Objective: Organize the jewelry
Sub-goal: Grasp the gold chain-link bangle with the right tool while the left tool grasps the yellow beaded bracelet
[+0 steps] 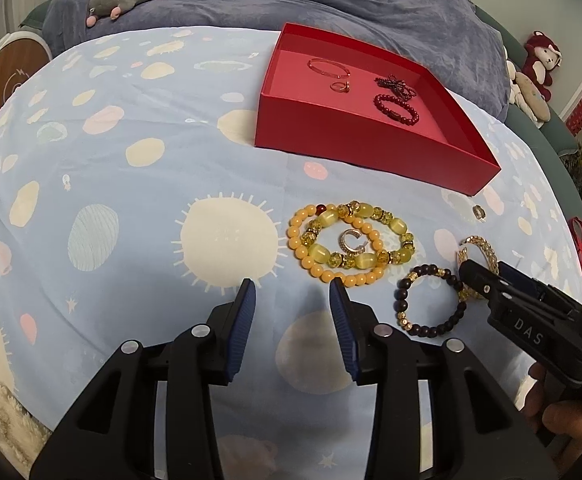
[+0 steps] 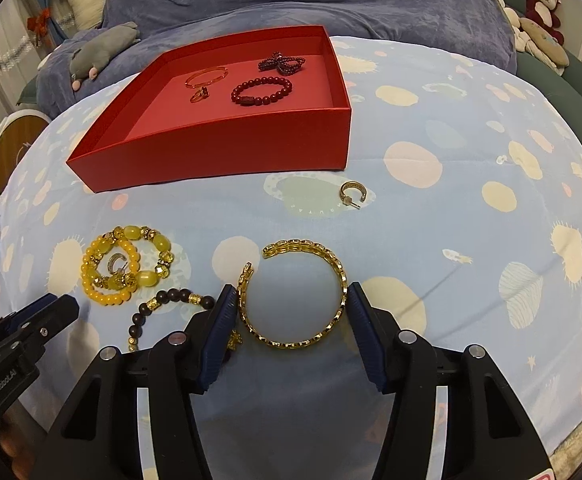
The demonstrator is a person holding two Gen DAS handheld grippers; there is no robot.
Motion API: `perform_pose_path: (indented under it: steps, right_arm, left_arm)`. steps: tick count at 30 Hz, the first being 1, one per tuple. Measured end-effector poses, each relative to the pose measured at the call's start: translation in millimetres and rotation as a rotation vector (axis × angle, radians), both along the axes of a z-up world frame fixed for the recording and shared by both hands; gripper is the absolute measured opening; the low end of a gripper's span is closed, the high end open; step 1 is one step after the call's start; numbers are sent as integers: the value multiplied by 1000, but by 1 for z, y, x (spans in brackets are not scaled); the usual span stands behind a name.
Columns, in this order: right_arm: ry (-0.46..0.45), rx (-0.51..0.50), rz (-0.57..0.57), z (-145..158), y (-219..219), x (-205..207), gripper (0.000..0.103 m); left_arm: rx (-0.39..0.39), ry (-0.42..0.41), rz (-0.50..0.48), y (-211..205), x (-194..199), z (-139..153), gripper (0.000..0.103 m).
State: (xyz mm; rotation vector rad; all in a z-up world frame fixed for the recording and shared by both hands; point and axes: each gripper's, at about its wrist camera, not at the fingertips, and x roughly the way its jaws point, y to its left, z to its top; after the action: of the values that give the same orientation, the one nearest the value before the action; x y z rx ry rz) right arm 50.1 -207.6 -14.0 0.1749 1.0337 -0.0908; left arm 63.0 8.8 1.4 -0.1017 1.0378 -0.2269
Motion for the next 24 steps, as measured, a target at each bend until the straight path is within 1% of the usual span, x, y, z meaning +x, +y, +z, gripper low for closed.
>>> perform_pose_path:
  steps: [5,12,19,20,22,24]
  right_arm:
    - [-16,38,-18,9,-4,-14,54]
    - [-27,89,-29,19,-8,-17,54]
    - [-24,115,-25,19,-8,-13,54]
    - [-24,118,-25,18,-8,-12,54]
    - [-23,121,-23,18,-8,-11,54]
    - [-23,123,-21,18,-7,-10,54]
  left_arm:
    - [-4,-11,-16,-10,12,3,37]
    - [-3,-41,-66,-30,35,3,36]
    - [39,-65,-154,-49,53,-2,35]
    - [40,-59,-164,-51,55,-3,35]
    - [37,-49,-183,-52,57,-6,29]
    - [24,-45,-204,-51,55,-7,20]
